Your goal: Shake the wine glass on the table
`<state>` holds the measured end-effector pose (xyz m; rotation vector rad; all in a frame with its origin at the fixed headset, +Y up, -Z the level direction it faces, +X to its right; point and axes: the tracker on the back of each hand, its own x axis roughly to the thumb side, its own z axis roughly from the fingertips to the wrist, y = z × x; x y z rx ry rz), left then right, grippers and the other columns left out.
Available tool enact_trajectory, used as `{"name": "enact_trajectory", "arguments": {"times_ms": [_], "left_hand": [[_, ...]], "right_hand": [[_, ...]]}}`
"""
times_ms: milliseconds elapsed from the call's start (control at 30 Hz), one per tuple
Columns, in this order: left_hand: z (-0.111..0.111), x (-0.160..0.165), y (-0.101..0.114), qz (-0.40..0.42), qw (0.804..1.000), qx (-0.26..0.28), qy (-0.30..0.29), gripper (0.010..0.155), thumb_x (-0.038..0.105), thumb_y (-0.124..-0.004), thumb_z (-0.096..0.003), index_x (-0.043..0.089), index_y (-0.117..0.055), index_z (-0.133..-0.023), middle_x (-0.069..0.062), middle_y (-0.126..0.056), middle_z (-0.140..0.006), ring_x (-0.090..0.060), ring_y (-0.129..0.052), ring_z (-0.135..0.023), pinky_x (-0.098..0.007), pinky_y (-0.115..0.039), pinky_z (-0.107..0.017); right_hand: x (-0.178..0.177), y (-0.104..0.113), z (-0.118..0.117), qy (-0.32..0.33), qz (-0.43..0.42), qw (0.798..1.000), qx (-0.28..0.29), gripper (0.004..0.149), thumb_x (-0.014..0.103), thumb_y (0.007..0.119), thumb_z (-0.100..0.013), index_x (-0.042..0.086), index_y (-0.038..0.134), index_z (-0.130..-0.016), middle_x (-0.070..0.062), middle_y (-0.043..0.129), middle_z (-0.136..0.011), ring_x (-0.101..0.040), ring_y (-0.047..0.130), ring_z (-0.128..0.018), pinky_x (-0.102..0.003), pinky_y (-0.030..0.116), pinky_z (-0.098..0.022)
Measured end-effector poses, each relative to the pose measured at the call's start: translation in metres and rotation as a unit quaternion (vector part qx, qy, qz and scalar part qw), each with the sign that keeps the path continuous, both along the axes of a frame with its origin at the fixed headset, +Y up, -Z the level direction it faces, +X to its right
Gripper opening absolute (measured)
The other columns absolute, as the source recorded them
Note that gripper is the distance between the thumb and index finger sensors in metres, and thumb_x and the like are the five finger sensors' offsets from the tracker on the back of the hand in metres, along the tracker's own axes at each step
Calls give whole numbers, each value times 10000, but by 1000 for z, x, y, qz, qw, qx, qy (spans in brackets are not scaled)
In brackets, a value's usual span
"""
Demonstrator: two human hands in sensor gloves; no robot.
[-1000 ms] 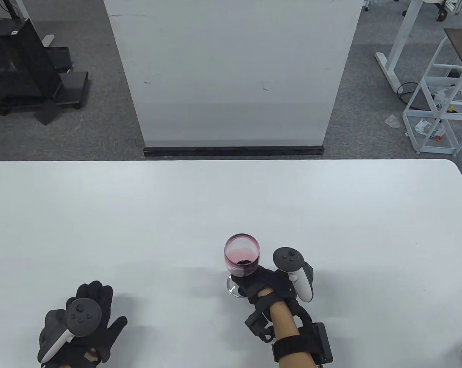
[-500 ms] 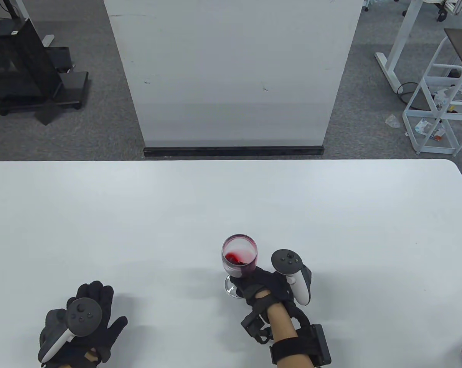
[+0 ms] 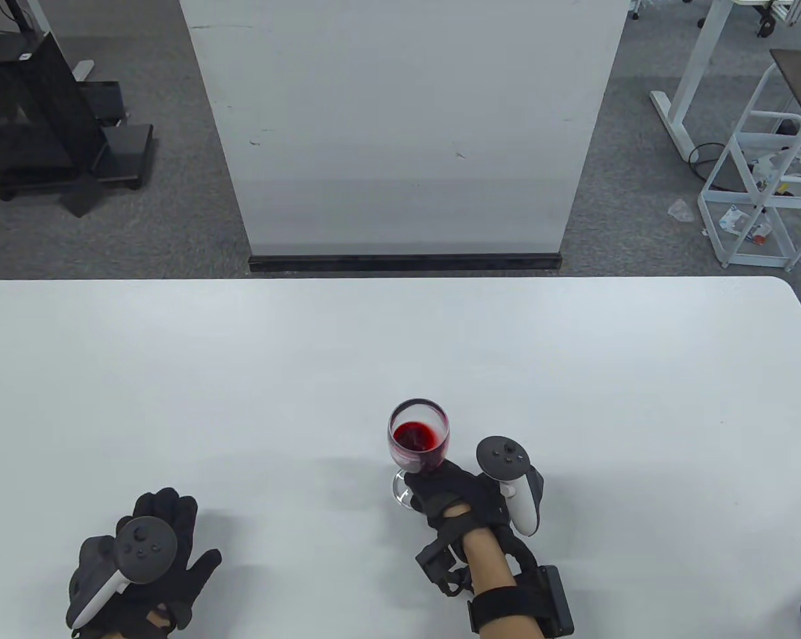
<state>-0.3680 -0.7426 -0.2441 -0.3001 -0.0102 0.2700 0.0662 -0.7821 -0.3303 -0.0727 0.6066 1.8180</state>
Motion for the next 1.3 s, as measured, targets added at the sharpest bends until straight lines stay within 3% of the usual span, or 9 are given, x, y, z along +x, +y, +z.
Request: {"name": "enact_trajectory", "arguments": {"times_ms": [200, 333, 467, 600, 733, 900, 1033, 1167, 1300], "left_hand": [[0, 0, 0, -1, 1000, 0, 0, 792, 593, -597, -464, 289, -142, -1038, 8, 3, -1115, -271, 77, -1023, -462, 9, -729], [1, 0, 0, 1, 1000, 3, 2, 793, 593, -597, -464, 288, -144, -1038, 7, 3, -1115, -271, 76, -1023, -462, 8, -729], [1, 0, 0, 0, 1000, 0, 1, 794, 593, -597, -464, 290, -141, -1038, 7, 5, -1115, -271, 78, -1022, -462, 10, -729], [2, -1, 1, 2, 1000, 3, 3, 793, 593, -597, -463, 289, -142, -1037, 8, 3, -1115, -272, 75, -1023, -462, 8, -729], [1, -1, 0, 3, 1000, -1, 2, 793, 593, -597, -464, 289, -141, -1038, 7, 4, -1116, -272, 76, -1023, -462, 9, -729], [2, -1, 2, 5, 1000, 3, 4, 793, 594, -596, -463, 288, -142, -1037, 6, 2, -1115, -272, 75, -1023, -463, 8, -729], [0, -1, 0, 5, 1000, -6, 1, 793, 594, -596, -465, 288, -141, -1038, 6, 5, -1116, -272, 76, -1023, -462, 9, -729], [1, -2, 0, 6, 1000, -4, 3, 793, 593, -596, -464, 288, -142, -1038, 5, 2, -1115, -272, 75, -1023, -462, 7, -729], [1, -1, -1, 4, 1000, -7, 1, 792, 593, -596, -465, 290, -141, -1038, 6, 3, -1115, -272, 75, -1023, -462, 8, -730]], "right_hand": [[0, -5, 4, -46, -4, 999, 18, 550, 363, 758, -527, 200, 556, -1011, -77, 480, -1110, -244, 794, -734, -452, 737, -497], [6, 1, 1, 15, 21, 1000, 2, 540, 387, 788, -525, 192, 596, -990, -71, 516, -1102, -271, 807, -727, -448, 745, -492], [-1, -5, 5, -46, 2, 999, 19, 554, 368, 754, -530, 198, 547, -1015, -78, 470, -1114, -242, 790, -738, -450, 735, -502], [4, 2, 1, 19, 27, 999, -1, 540, 384, 786, -522, 191, 599, -990, -69, 514, -1103, -267, 795, -736, -453, 737, -500], [1, -5, 4, -57, 3, 998, 23, 568, 380, 743, -538, 201, 519, -1028, -81, 444, -1120, -239, 770, -755, -446, 726, -514], [7, 6, 0, 34, 36, 999, -13, 546, 403, 791, -521, 186, 607, -988, -70, 521, -1102, -289, 805, -729, -448, 746, -482], [1, -1, 3, -53, 26, 998, 31, 556, 392, 759, -530, 186, 565, -1009, -84, 486, -1107, -249, 798, -721, -447, 739, -486], [0, 5, 0, 20, 49, 999, 5, 539, 405, 775, -527, 187, 601, -989, -71, 515, -1102, -267, 809, -720, -449, 746, -486], [-1, 2, 1, -19, 27, 999, 16, 548, 398, 786, -516, 181, 607, -987, -81, 522, -1097, -265, 812, -701, -449, 745, -473]]}}
